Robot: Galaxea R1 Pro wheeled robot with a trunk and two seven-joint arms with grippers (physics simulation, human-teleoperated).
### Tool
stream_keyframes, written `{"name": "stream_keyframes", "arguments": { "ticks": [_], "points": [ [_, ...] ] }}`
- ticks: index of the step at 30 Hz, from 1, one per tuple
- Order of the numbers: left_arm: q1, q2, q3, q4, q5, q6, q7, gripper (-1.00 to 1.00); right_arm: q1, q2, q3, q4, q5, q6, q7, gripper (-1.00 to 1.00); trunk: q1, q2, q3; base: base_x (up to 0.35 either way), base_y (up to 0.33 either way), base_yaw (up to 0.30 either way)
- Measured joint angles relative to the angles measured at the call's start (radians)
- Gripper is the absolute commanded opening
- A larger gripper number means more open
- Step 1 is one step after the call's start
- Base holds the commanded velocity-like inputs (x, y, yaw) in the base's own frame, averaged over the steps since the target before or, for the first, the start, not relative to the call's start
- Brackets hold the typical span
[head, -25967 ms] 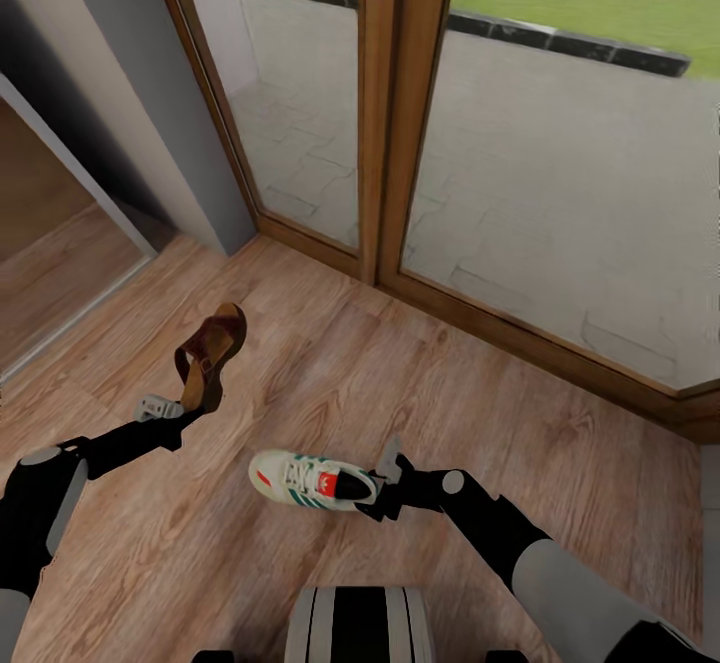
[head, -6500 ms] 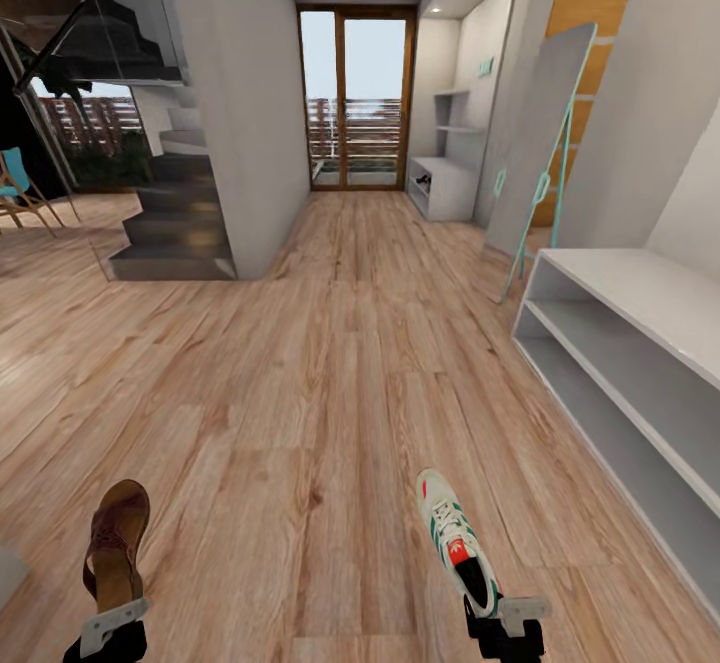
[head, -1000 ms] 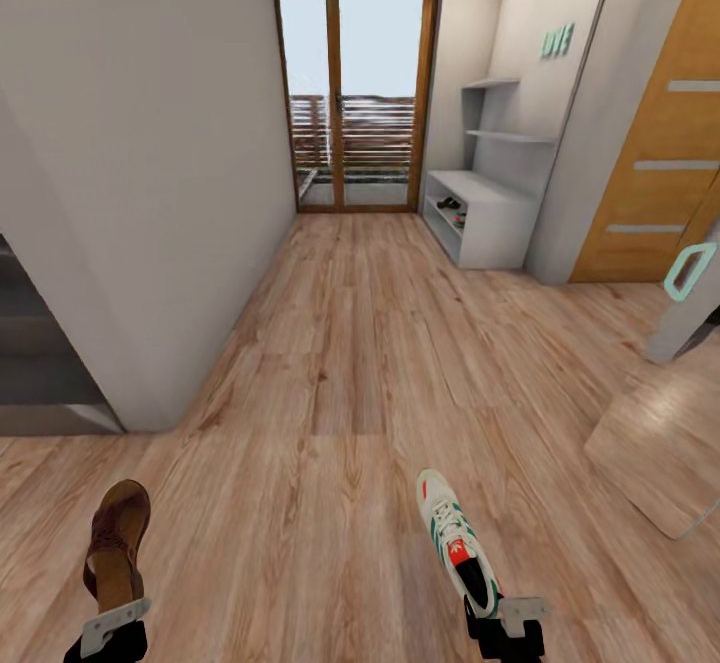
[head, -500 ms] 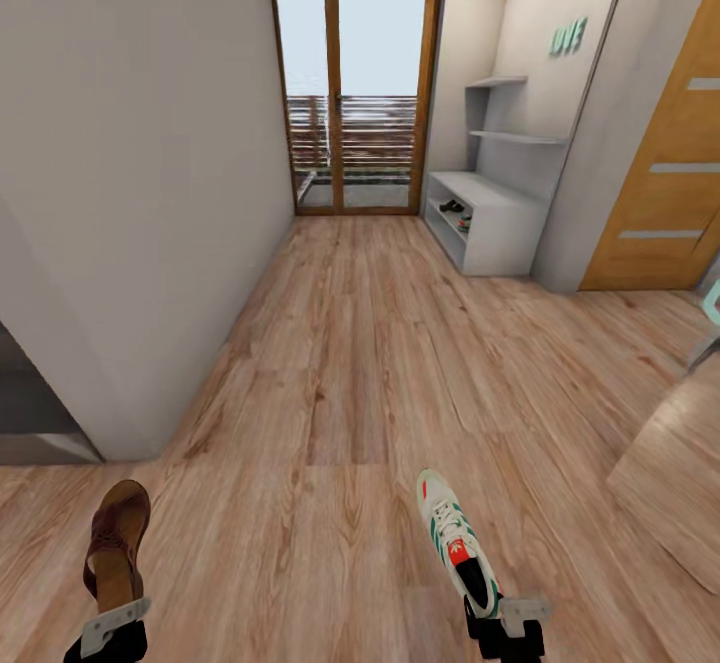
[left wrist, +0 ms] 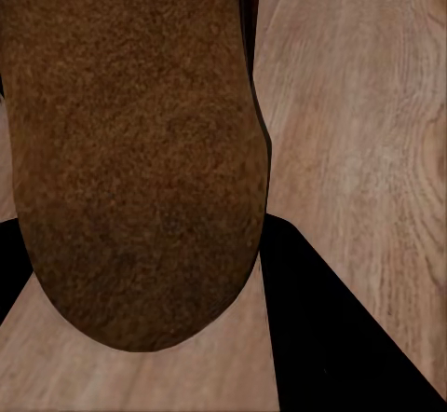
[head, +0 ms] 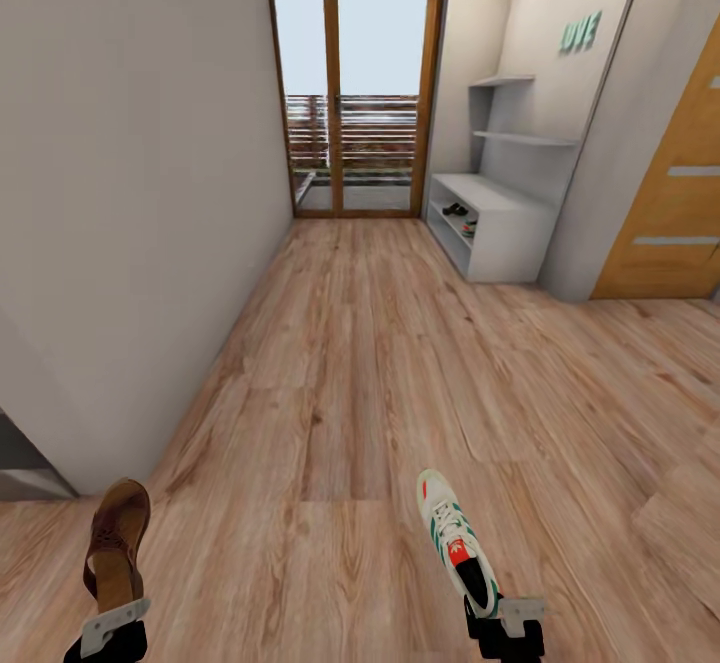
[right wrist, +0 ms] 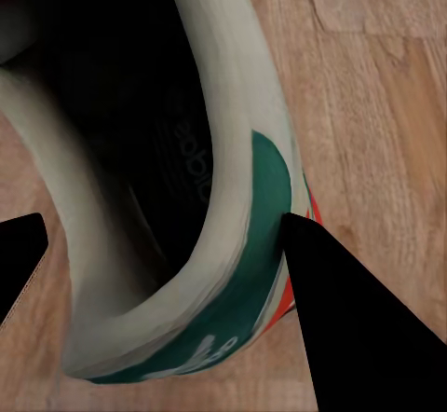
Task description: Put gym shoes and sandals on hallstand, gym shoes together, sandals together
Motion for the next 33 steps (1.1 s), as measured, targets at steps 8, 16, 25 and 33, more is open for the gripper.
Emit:
{"name": "stream_keyframes", "arguments": {
  "ticks": [8,16,25,33],
  "points": [
    [0.000,0.000,0.000,0.000,0.000,0.000,0.000,-1.00,0.000,0.000,0.000,0.000,0.000,0.000,0.000,-1.00,0.000,0.000,0.000,0.338,0.000,0.000],
    [0.000,0.000,0.000,0.000,0.000,0.000,0.000,-1.00,0.000,0.000,0.000,0.000,0.000,0.000,0.000,-1.00,0.000,0.000,0.000,0.338,0.000,0.000],
    [0.000,0.001,0.000,-0.001,0.000,0.000,0.000,-1.00,0.000,0.000,0.000,0.000,0.000,0.000,0.000,-1.00,0.000,0.000,0.000,0.338,0.000,0.000],
    [0.000,0.001,0.000,-0.001,0.000,0.000,0.000,-1.00,0.000,0.000,0.000,0.000,0.000,0.000,0.000,-1.00,0.000,0.000,0.000,0.338,0.000,0.000]
  ]
}}
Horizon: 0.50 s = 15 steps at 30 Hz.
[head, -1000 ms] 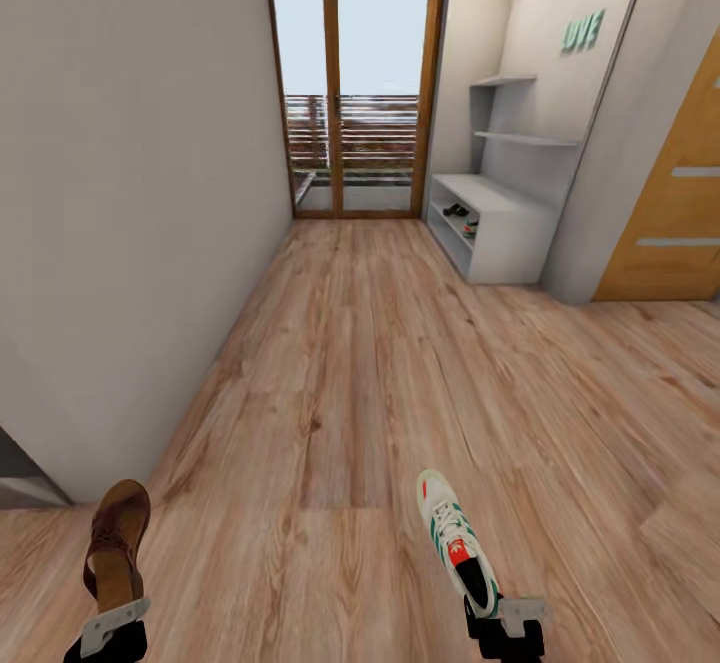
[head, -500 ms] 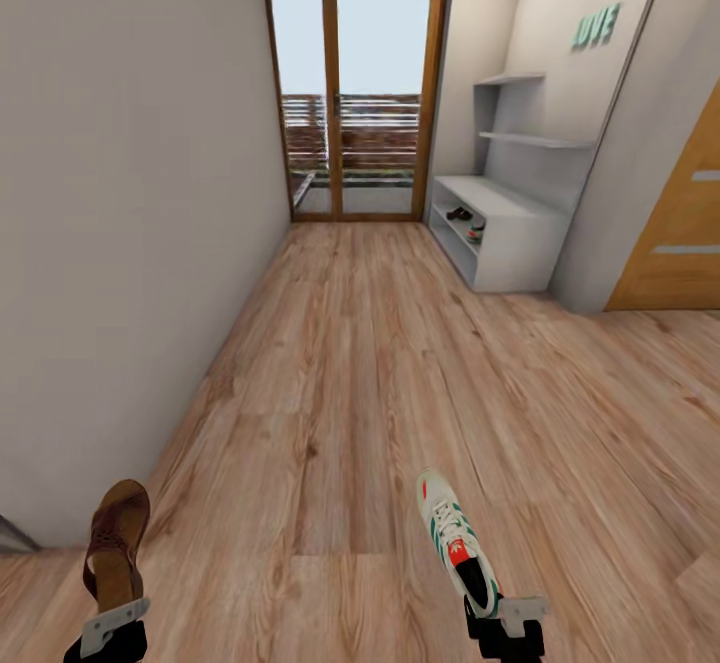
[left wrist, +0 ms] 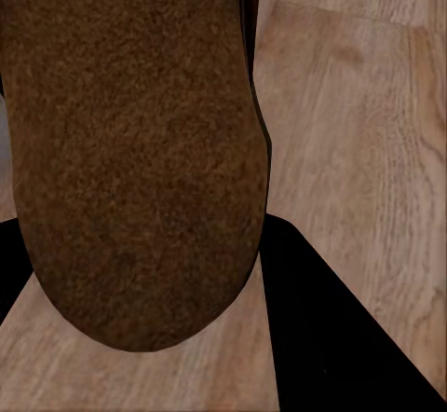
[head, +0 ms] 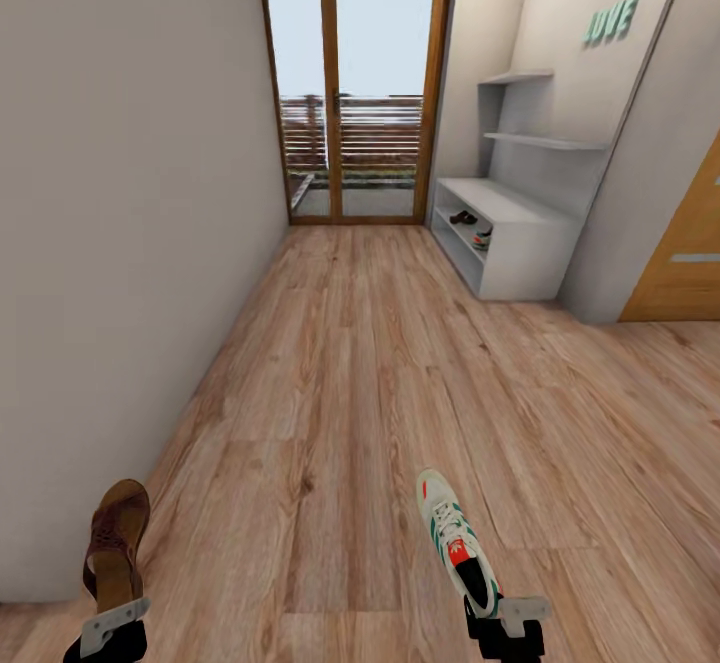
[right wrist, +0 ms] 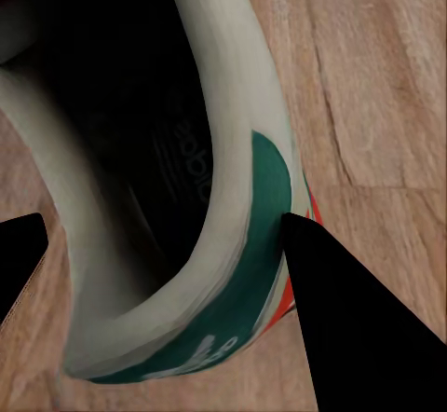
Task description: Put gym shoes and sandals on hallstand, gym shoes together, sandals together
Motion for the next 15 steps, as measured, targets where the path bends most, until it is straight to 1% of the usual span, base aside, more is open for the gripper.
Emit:
{"name": "stream_keyframes", "arguments": {
  "ticks": [15],
  "points": [
    [0.000,0.000,0.000,0.001,0.000,0.000,0.000,-1.00,0.000,0.000,0.000,0.000,0.002,0.000,0.000,-1.00,0.000,0.000,0.000,0.338,0.000,0.000]
  ]
}}
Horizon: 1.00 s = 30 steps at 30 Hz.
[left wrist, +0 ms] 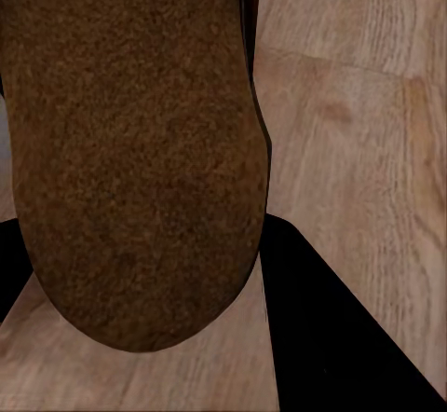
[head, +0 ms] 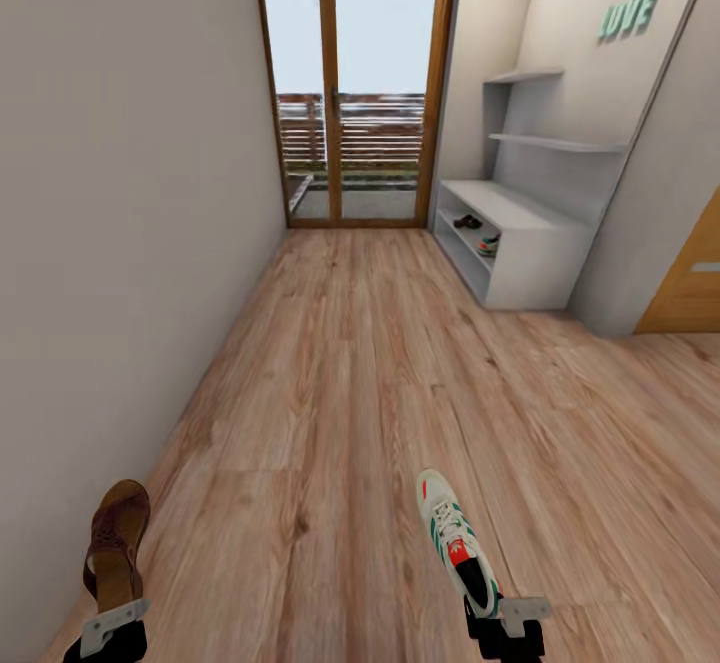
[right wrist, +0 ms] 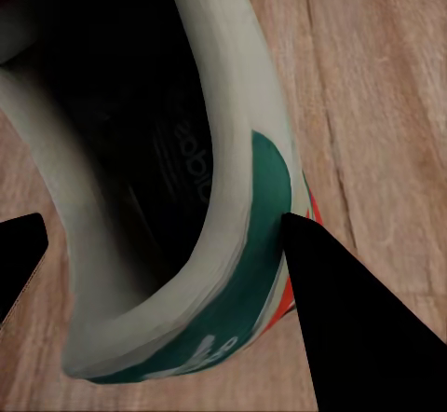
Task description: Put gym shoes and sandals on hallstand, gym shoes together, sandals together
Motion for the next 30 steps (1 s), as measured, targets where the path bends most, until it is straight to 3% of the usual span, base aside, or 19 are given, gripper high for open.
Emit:
{"name": "stream_keyframes", "arguments": {
  "ticks": [30],
  "points": [
    [0.000,-0.001,0.000,0.000,0.000,0.000,0.000,-1.00,0.000,0.000,0.001,0.000,0.000,0.000,0.000,-1.00,0.000,0.000,0.000,0.338,0.000,0.000]
  ]
}}
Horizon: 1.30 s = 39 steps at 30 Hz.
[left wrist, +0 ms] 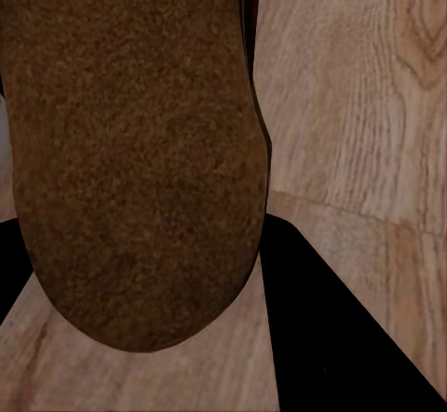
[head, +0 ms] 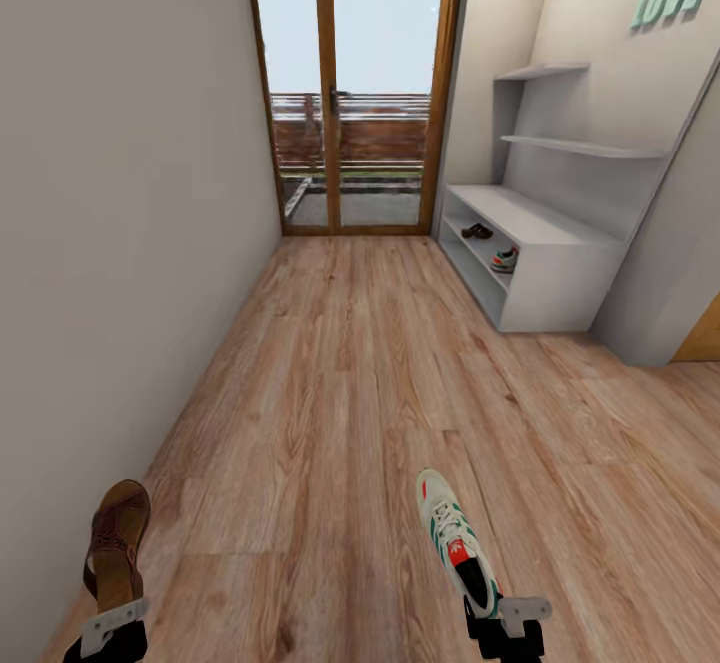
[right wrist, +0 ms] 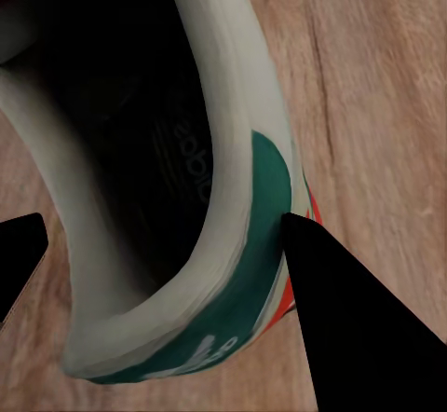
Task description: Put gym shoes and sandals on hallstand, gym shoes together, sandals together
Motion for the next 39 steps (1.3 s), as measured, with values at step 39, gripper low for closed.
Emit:
{"name": "stream_keyframes", "arguments": {
  "ticks": [39],
  "points": [
    [0.000,0.001,0.000,-0.002,0.000,0.000,0.000,-1.00,0.000,0.000,0.001,0.000,0.000,0.000,0.000,-1.00,0.000,0.000,0.000,0.338,0.000,0.000]
  ]
}}
